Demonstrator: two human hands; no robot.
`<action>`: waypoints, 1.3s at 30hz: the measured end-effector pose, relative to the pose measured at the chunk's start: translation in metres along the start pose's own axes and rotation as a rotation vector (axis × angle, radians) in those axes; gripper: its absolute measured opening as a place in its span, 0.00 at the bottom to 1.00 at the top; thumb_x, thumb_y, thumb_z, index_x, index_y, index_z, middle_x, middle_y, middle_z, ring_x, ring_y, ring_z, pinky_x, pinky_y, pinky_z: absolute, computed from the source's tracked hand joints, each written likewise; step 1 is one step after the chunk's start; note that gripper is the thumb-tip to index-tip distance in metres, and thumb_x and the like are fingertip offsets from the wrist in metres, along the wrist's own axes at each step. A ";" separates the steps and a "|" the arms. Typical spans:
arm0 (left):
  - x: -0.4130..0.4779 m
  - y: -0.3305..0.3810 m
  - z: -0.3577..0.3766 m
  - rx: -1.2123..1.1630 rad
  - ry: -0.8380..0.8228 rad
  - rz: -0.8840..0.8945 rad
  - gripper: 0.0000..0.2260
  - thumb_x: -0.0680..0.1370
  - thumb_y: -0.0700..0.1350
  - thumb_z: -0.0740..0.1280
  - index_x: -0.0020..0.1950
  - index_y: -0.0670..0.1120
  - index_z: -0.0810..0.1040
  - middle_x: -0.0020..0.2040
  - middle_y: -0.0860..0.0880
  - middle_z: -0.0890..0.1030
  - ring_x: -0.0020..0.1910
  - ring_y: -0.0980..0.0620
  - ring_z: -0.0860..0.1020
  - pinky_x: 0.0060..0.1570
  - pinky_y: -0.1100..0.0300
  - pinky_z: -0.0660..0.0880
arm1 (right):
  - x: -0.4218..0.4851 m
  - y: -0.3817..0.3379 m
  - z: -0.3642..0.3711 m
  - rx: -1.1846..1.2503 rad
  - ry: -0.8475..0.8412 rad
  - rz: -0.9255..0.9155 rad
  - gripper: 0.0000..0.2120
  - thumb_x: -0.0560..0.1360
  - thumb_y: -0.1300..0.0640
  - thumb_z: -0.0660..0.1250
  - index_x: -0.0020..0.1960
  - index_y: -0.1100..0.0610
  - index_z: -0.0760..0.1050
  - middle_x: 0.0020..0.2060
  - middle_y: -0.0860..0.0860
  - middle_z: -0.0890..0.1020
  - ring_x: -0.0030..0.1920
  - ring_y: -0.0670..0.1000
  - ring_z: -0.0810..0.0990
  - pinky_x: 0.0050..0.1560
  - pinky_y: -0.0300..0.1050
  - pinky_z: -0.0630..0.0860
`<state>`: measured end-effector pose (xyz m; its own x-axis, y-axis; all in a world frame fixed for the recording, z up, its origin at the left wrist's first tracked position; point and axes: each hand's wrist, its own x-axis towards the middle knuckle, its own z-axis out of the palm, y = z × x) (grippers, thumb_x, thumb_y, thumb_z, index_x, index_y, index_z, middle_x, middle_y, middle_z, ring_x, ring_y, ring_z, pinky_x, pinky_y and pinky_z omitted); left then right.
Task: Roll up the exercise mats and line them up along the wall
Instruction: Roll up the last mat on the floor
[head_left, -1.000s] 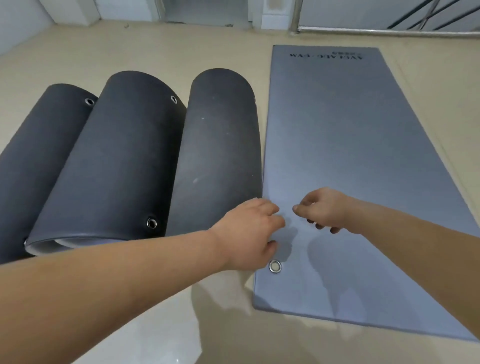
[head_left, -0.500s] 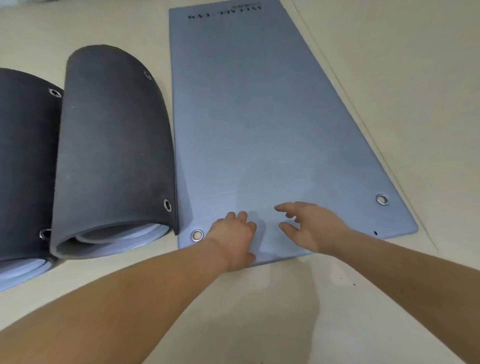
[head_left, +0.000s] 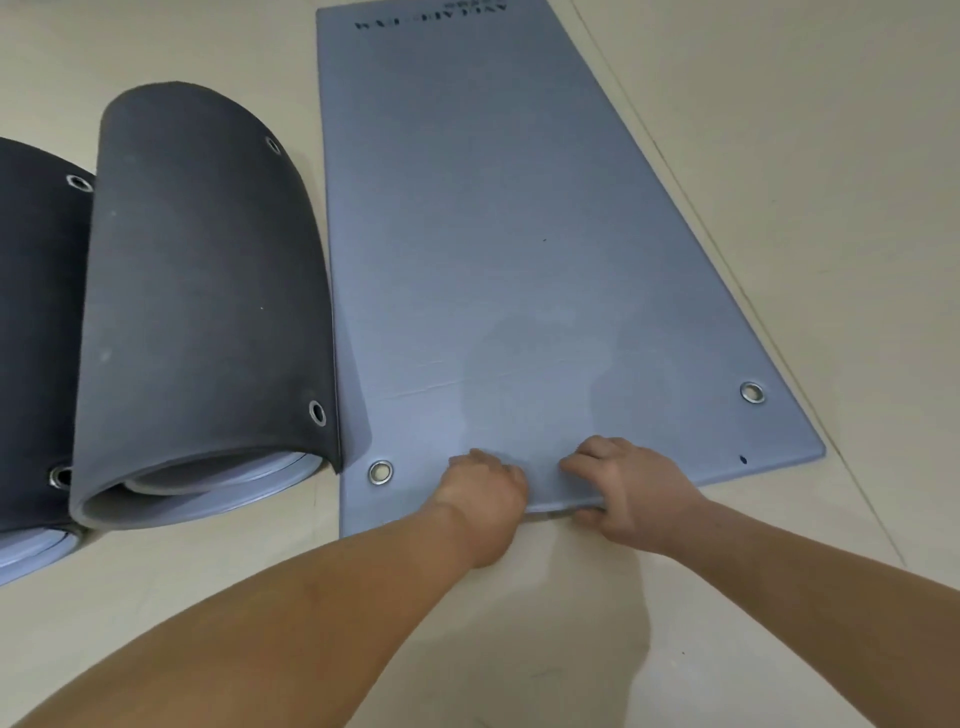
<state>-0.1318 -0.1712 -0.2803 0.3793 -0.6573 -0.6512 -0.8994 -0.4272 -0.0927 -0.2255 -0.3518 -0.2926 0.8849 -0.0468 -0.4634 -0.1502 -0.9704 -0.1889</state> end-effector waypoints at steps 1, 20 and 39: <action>-0.003 -0.003 -0.006 -0.035 0.026 0.027 0.18 0.83 0.40 0.61 0.72 0.37 0.69 0.69 0.32 0.75 0.64 0.35 0.78 0.58 0.47 0.76 | 0.000 0.000 0.000 -0.042 -0.005 -0.006 0.25 0.77 0.42 0.67 0.72 0.47 0.72 0.65 0.49 0.74 0.65 0.54 0.74 0.57 0.47 0.72; -0.081 -0.105 -0.055 -0.475 -0.232 -0.086 0.27 0.72 0.59 0.73 0.70 0.57 0.73 0.64 0.55 0.78 0.60 0.48 0.78 0.61 0.52 0.78 | 0.006 -0.021 -0.143 -0.198 -0.276 0.058 0.13 0.78 0.60 0.62 0.54 0.45 0.78 0.50 0.46 0.79 0.50 0.53 0.76 0.49 0.47 0.74; -0.066 -0.159 -0.048 -0.502 -0.029 -0.303 0.30 0.81 0.74 0.50 0.50 0.52 0.79 0.49 0.50 0.81 0.51 0.49 0.80 0.53 0.54 0.75 | 0.001 0.013 -0.157 0.009 -0.077 0.288 0.18 0.76 0.35 0.70 0.60 0.42 0.73 0.60 0.46 0.79 0.56 0.52 0.77 0.55 0.51 0.73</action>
<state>-0.0028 -0.0900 -0.1864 0.5909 -0.4458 -0.6724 -0.5361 -0.8398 0.0857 -0.1573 -0.4020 -0.1596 0.7689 -0.3017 -0.5637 -0.3947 -0.9176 -0.0474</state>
